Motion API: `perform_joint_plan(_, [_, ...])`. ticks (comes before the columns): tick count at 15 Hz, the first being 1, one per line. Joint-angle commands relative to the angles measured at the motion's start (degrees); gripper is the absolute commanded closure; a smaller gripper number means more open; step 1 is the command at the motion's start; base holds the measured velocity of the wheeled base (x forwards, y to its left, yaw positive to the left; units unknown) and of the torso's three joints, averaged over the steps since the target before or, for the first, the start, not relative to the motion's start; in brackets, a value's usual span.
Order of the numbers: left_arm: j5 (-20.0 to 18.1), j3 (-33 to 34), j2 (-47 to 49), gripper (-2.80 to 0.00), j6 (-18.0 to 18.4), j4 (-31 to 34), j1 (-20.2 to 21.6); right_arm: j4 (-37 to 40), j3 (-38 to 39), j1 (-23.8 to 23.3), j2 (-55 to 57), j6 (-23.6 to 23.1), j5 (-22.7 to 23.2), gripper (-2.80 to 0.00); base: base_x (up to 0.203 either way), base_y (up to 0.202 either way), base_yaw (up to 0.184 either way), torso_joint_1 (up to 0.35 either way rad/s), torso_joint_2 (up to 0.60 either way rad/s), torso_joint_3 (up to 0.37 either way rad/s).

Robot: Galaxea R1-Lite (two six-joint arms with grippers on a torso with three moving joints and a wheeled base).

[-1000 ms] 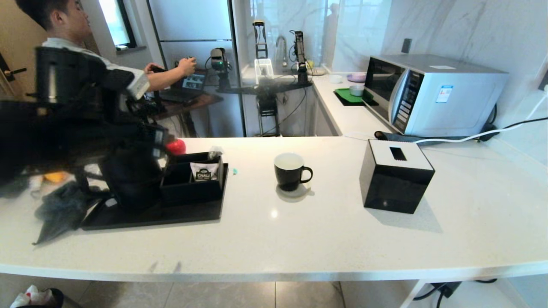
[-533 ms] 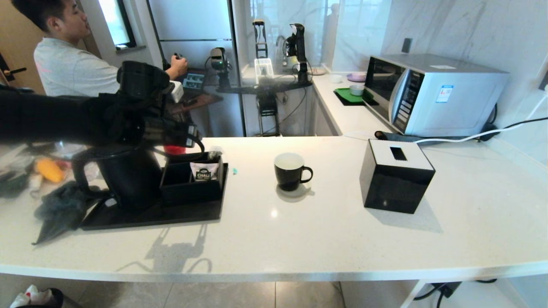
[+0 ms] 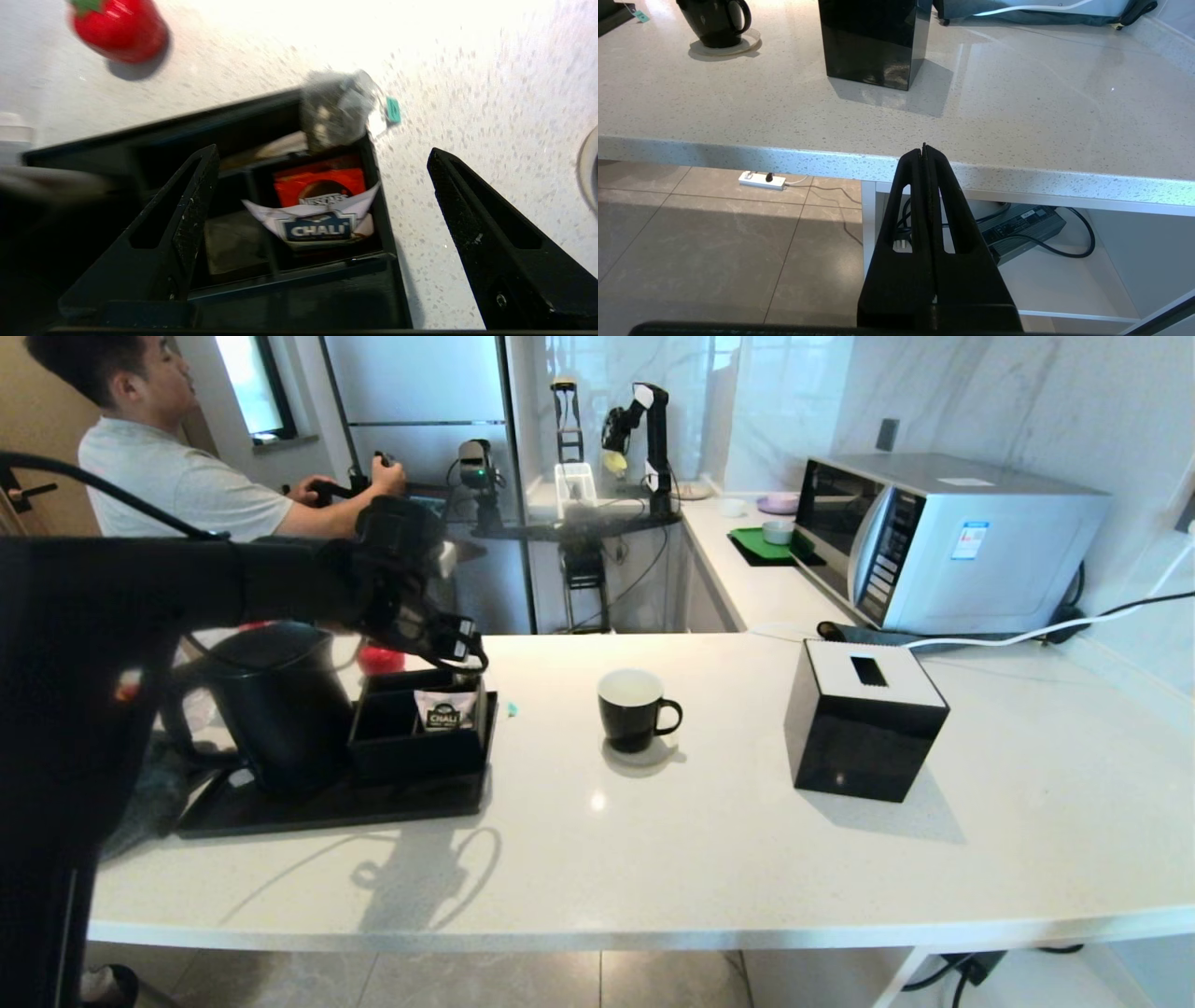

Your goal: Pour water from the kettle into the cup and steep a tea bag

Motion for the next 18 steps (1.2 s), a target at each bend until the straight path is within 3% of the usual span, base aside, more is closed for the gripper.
perform_joint_plan(1, [-0.1,-3.9,6.2,-2.80,0.0,1.9,-0.8,0.0,0.0,0.0,0.1,0.0,0.0,0.00,0.000,0.000,0.000,0.000,0.00,0.000])
perform_joint_plan(6, [-1.9,-3.9,9.3,-2.80,0.0,-2.1,-0.5,0.0,0.0,0.0,0.1,-0.1,0.0,0.00,0.000,0.000,0.000,0.000,0.00,0.000])
perform_joint_plan(12, [-1.0,-3.8,11.1,-2.80,0.5,-11.9,-0.2,0.0,0.0,0.0,0.1,0.0,0.0,0.00,0.000,0.000,0.000,0.000,0.00,0.000])
perform_joint_plan(18, [1.4,-3.6,11.5,-2.80,0.9,-15.7,-0.2,0.0,0.0,0.0,0.1,0.0,0.0,0.00,0.000,0.000,0.000,0.000,0.00,0.000])
